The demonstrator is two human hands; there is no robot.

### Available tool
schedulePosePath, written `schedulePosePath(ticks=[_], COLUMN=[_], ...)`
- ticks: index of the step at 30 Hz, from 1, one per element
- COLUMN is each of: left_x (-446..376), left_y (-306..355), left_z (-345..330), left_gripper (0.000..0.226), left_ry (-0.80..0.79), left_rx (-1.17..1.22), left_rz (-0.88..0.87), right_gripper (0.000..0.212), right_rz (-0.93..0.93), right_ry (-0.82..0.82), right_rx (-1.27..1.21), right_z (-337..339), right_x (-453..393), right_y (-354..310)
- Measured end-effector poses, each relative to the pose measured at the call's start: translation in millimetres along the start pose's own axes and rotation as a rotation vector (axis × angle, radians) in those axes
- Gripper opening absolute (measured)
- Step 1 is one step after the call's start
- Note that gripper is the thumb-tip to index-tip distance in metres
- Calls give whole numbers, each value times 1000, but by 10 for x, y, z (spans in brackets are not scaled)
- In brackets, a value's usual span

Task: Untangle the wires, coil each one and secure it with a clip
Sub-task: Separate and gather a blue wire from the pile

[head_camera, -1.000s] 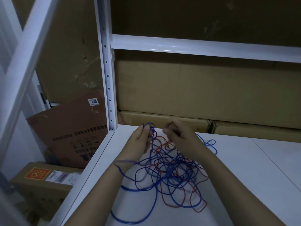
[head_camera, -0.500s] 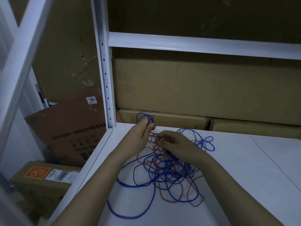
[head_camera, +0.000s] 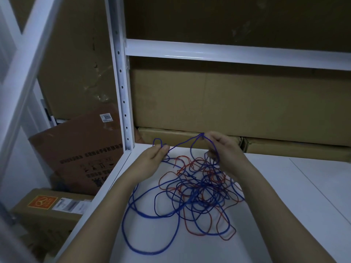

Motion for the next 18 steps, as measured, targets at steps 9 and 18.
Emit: schedulePosePath(ticks=[9,18], left_x=[56,93], left_y=[-614,-635], left_z=[368,456], left_gripper=[42,39], left_ry=[309,463], left_rx=[1123,1040], left_rz=[320,363], right_gripper=[30,29], right_rz=[16,-31], right_ry=[505,244], right_rx=[612,1057], right_z=[725,381], right_x=[-233,-248], right_y=[284,645])
Point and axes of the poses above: each hand's wrist, its own x-axis away from the middle knuckle, its own z-axis out of the back of the hand, y = z × x, the point moved 8 cm from there along -x, towards the middle knuckle, and after that the axes turned 1 degree about y, right-handed, at the moved point
